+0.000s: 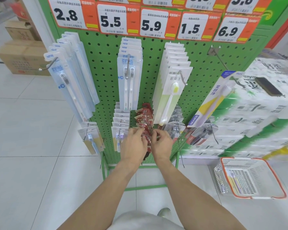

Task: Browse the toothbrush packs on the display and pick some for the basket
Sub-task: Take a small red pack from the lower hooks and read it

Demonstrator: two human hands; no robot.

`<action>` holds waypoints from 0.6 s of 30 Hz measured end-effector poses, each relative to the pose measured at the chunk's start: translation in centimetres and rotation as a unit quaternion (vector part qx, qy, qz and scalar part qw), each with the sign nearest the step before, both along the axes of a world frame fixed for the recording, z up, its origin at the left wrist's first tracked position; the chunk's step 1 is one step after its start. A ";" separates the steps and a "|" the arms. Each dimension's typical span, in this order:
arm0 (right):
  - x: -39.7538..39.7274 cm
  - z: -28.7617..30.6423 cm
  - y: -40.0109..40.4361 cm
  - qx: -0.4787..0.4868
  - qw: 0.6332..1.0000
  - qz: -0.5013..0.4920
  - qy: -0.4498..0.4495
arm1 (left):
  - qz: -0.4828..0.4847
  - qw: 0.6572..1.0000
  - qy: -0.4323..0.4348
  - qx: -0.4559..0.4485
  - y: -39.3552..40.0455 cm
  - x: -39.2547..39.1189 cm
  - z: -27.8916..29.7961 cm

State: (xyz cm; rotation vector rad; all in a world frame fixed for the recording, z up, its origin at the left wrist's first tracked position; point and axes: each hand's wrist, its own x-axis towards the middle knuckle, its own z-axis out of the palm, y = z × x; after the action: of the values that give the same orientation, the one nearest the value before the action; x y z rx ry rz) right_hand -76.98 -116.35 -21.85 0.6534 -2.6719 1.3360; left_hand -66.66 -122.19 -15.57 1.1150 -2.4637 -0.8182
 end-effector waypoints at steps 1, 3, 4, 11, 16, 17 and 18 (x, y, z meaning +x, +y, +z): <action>0.0 0.1 0.0 -0.005 1.000 0.001 -0.001 | 0.000 1.000 0.002 0.001 0.0 0.0 0.0; -0.1 0.0 -0.2 -0.021 1.000 0.007 -0.012 | 0.000 1.000 0.003 0.001 0.0 0.0 0.0; -0.3 -0.1 -0.2 -0.029 0.999 0.007 -0.024 | -0.001 1.000 0.001 0.001 0.1 0.0 0.1; 0.2 -1.4 0.0 -0.041 0.997 -0.033 -0.064 | -0.005 1.000 -0.011 -0.002 0.0 0.0 0.4; 0.7 -2.5 1.6 -0.069 0.991 -0.066 -0.088 | -0.001 1.000 -0.010 -0.009 0.0 -0.1 0.2; 0.8 -2.7 2.0 -0.071 0.991 -0.072 -0.090 | -0.002 1.000 -0.012 -0.012 0.2 -0.2 0.2; 1.0 -3.0 2.5 -0.070 0.990 -0.074 -0.092 | -0.004 1.000 -0.015 -0.015 0.4 -0.2 0.2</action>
State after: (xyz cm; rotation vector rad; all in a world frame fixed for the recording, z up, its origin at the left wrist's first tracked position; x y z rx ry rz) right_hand -76.03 -113.88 -24.86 0.3233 -2.6686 1.5942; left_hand -66.86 -121.84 -15.38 1.1160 -2.4977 -0.7682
